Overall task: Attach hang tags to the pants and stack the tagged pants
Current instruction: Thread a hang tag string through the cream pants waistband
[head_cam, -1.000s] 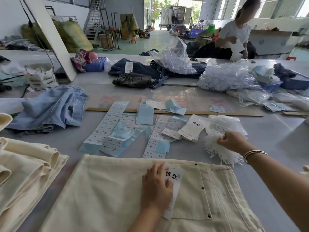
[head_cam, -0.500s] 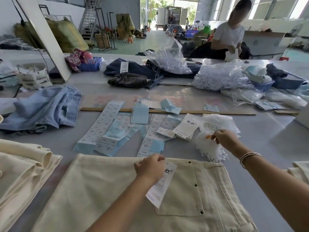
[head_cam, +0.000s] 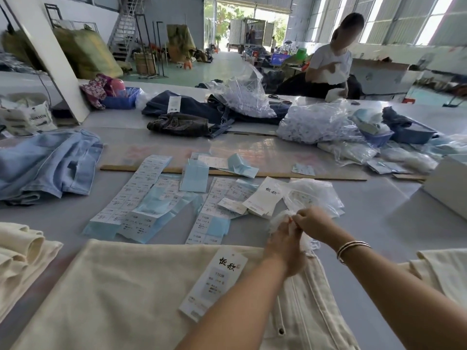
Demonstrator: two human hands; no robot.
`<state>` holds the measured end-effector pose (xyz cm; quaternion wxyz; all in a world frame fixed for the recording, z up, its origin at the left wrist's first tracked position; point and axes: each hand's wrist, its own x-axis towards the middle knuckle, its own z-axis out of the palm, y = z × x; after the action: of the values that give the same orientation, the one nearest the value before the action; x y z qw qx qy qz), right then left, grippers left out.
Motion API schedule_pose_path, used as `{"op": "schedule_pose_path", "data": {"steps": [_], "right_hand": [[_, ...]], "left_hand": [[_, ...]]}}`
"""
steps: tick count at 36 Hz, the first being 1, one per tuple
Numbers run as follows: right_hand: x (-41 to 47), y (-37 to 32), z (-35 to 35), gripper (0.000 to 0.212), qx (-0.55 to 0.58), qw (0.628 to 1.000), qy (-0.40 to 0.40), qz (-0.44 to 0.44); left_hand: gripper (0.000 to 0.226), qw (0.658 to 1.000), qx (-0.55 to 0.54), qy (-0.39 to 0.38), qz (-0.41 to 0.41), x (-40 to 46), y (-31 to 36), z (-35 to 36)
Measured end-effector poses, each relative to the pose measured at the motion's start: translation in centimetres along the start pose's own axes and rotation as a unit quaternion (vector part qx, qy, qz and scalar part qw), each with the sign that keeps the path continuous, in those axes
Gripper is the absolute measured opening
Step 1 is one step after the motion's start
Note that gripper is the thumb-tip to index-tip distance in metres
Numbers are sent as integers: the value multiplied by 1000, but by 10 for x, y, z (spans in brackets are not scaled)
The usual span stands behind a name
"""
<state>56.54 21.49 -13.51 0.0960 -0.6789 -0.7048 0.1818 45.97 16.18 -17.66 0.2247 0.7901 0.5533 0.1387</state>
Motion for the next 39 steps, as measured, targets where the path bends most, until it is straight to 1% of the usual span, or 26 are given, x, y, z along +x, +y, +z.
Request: {"op": "schedule_pose_path", "data": {"steps": [2, 4, 7, 9, 11, 13, 15, 17, 19, 20, 22, 24, 25, 27, 28, 30, 31, 32, 33, 34, 35, 36, 37, 39], "right_hand": [[-4, 3, 0, 42, -4, 1000, -2, -7], [-7, 2, -1, 44, 16, 1000, 10, -20], [-12, -3, -6, 43, 152, 986, 66, -21], [-17, -6, -12, 39, 210, 973, 87, -31], [-22, -9, -16, 32, 250, 965, 70, -47], [-27, -12, -17, 23, 305, 949, 53, -58], [-35, -16, -17, 19, 377, 923, 34, -73], [-45, -22, -13, 17, 433, 896, -6, -99], [-55, -30, -4, 14, 456, 882, -37, -111], [-60, -35, 1, 12, 461, 880, -44, -109], [-67, -43, 13, 10, 472, 875, -45, -96], [-73, -50, 26, 18, 461, 882, -37, -91], [-76, -54, 32, 22, 443, 891, -36, -91], [-81, -61, 41, 26, 375, 921, -35, -101], [-83, -64, 47, 27, 317, 941, -34, -117], [-84, -67, 59, 26, 137, 978, -20, -154], [-85, -68, 66, 27, 42, 985, -6, -166], [-87, -70, 71, 28, -17, 985, 4, -169], [-89, -73, 75, 28, -28, 985, 12, -168], [-91, -76, 77, 28, -5, 985, 14, -170], [-93, -79, 79, 27, 56, 983, 16, -171], [-95, -82, 82, 25, 150, 975, 18, -164], [-98, -86, 83, 24, 256, 956, 13, -141], [-106, -95, 84, 26, 447, 891, -12, -78]], "left_hand": [[76, 999, -42, -8, -27, 5, 1, 3], [71, 998, -38, -18, -47, 8, -1, 5], [65, 997, -27, -30, -61, 10, -7, 6], [56, 998, -29, -7, -50, 9, -5, 2], [46, 997, -38, 54, -32, 4, 1, -8], [41, 991, -60, 121, -18, -5, 4, -22], [41, 983, -71, 167, -2, -19, -3, -35], [38, 979, -58, 197, -4, -39, -21, -42], [35, 977, -23, 209, -31, -62, -43, -42], [38, 979, 4, 196, -50, -75, -55, -39], [54, 984, 61, 144, -88, -100, -77, -29], [67, 984, 104, 86, -118, -123, -95, -20], [70, 982, 125, 70, -124, -133, -103, -17], [69, 978, 155, 68, -123, -149, -116, -19], [66, 977, 164, 70, -114, -155, -120, -22], [58, 980, 169, 67, -83, -164, -127, -31], [53, 981, 169, 67, -68, -168, -128, -34], [50, 981, 169, 72, -58, -171, -129, -37], [49, 981, 168, 80, -51, -173, -129, -40], [49, 981, 167, 84, -46, -175, -128, -41], [49, 981, 168, 83, -44, -177, -127, -41], [49, 981, 170, 83, -45, -177, -125, -40], [51, 981, 169, 86, -51, -176, -124, -38], [57, 978, 167, 90, -81, -173, -119, -34]]}}
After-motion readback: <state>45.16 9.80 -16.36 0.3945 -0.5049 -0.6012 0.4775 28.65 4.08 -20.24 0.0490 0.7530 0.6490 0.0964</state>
